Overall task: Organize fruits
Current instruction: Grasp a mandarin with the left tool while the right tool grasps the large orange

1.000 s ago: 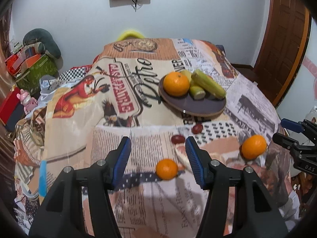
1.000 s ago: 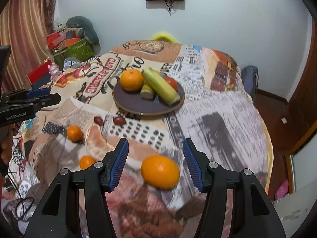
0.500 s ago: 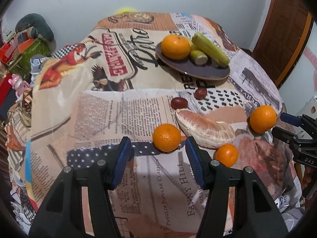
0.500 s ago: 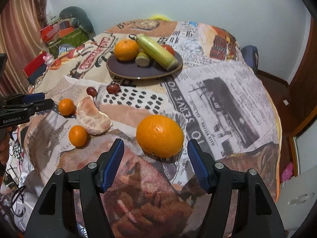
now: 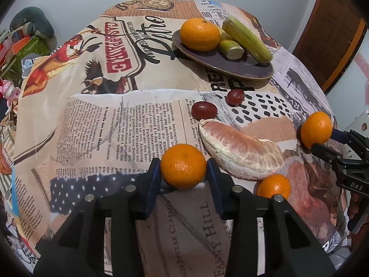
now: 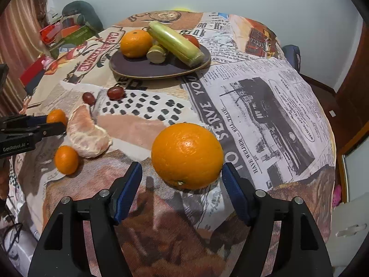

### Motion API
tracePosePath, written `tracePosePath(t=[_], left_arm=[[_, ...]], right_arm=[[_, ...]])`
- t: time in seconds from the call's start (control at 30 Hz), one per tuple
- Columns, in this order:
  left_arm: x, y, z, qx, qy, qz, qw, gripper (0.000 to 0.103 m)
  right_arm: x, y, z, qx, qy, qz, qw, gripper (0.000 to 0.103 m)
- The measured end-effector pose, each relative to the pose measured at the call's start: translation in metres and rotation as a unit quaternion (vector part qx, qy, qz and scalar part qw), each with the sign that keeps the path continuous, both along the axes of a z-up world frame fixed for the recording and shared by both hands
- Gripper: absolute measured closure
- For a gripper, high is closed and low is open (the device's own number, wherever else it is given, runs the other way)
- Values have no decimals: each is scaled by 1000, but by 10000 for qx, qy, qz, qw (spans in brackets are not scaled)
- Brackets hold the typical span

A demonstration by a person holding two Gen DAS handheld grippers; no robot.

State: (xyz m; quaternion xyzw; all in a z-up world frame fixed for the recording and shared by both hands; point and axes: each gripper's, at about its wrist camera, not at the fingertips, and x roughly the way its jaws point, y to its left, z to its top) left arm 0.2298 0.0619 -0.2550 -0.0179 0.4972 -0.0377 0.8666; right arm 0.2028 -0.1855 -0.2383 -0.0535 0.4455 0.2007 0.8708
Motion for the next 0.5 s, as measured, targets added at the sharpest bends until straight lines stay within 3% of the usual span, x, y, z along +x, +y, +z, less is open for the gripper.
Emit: tracePosePath(t=[0.17,0.27,0.5], left_arm=[[1,1,1,-22,-46,17,10000,66],[2,1,1,-14,-52,23,10000,66],[0,2,16,1,-230,53,9997,66]], right_arm=[[9,-2,-5,-39,31,-115,9999,34],[10,-3,-5,-106,-5,-157,9998,42],[9,-7,0,100,20,-157,9998,44]])
